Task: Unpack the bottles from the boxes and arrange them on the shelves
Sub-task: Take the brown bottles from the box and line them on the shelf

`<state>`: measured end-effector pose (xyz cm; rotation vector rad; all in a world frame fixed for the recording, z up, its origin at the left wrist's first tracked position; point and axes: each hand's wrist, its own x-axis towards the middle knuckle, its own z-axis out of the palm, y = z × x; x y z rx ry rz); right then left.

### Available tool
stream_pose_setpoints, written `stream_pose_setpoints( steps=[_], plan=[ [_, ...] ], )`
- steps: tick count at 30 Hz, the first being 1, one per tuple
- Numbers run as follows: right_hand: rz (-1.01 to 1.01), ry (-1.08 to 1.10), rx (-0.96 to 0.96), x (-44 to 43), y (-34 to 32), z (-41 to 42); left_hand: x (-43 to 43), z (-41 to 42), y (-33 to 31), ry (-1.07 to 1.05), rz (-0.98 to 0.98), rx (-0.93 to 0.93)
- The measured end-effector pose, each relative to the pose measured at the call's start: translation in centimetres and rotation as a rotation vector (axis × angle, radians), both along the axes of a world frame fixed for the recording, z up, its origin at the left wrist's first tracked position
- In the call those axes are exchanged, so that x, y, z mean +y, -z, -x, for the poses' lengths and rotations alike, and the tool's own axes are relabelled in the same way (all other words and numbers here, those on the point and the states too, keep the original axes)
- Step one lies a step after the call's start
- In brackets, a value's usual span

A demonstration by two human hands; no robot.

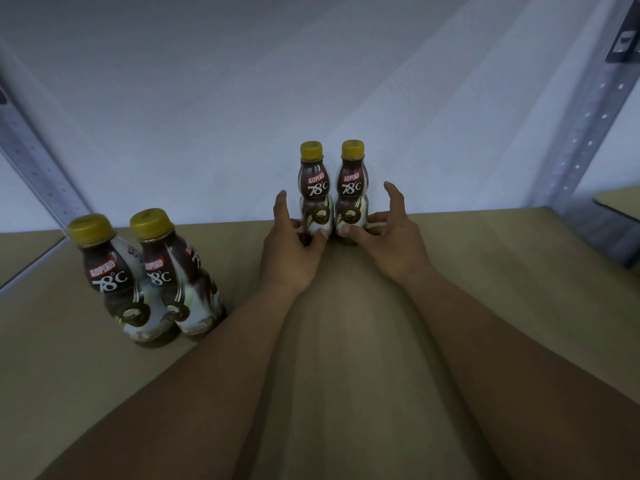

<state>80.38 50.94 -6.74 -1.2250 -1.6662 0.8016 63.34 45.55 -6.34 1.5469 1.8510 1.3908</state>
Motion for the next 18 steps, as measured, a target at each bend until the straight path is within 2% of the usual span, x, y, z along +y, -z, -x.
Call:
stream_pose_setpoints(
  steps=[7, 13, 18],
  plan=[
    [0.049, 0.0, -0.199, -4.1, 0.1, -1.3, -3.1, -0.1, -0.1, -0.031, 0.094, 0.055],
    [-0.004, -0.011, -0.434, -9.6, 0.5, -2.5, -8.1, -0.6, 0.5, 0.045, 0.14, 0.276],
    [-0.053, -0.046, -0.544, -15.0, 0.3, -3.3, -13.5, -1.2, 0.3, 0.137, 0.177, 0.432]
  ],
)
